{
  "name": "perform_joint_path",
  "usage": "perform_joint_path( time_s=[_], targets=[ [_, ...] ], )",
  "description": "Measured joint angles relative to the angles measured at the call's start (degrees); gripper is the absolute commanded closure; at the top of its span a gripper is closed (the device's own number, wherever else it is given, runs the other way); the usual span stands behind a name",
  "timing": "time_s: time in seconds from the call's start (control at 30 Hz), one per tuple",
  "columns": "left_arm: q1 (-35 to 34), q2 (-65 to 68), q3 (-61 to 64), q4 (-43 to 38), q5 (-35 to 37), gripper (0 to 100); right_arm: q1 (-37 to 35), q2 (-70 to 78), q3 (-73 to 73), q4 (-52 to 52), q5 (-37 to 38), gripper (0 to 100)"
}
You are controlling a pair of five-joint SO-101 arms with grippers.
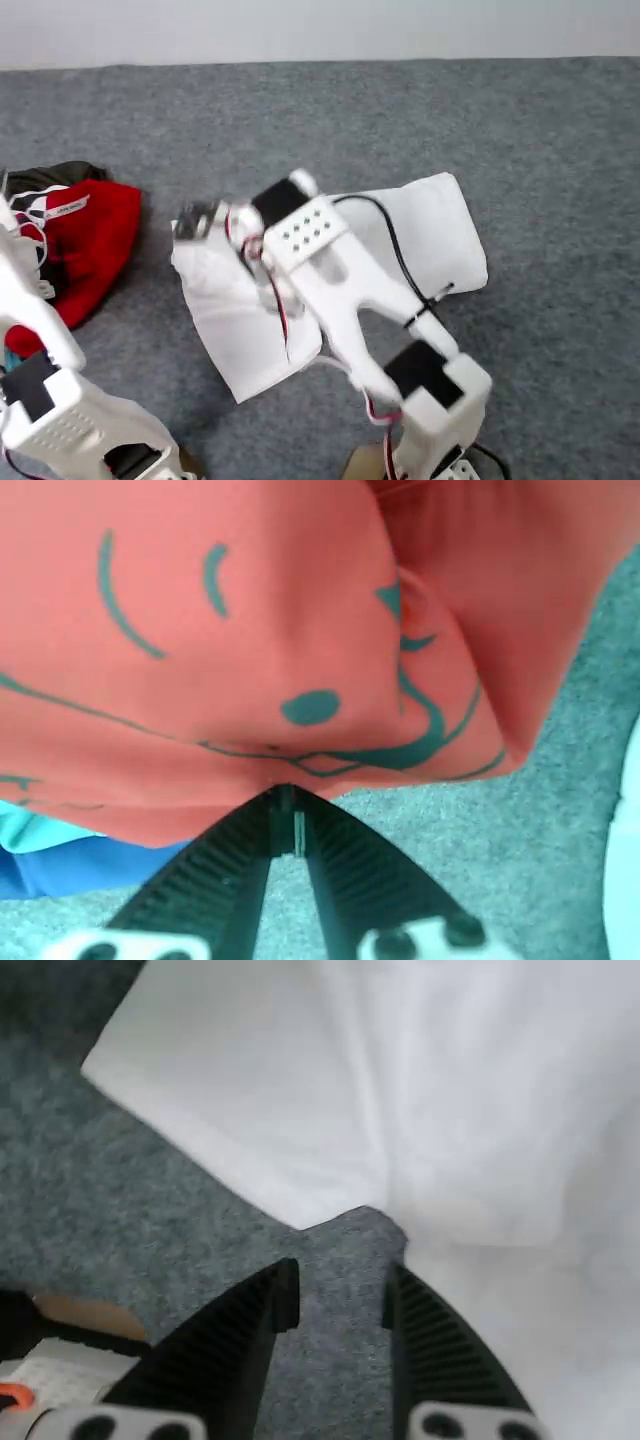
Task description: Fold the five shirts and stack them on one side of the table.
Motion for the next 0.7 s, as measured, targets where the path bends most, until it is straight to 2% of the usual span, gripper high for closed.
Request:
perform_joint_path(
  time_s=[0.17,0.37,0.7],
  targets=[
    [-1.0,0.0,0.0,0.0,2.1,100,-6.2,-8.7,15.8,-4.4,3.3,76.2],
    [-1.0,0.0,0.0,0.0,2.5,100,-11.5,-14.1,33.3,-16.9,4.3,76.2],
    [-1.0,0.0,0.0,0.0,2.6,100,-12.2,-13.3,38.9,-28.4,7.2,76.2]
  ],
)
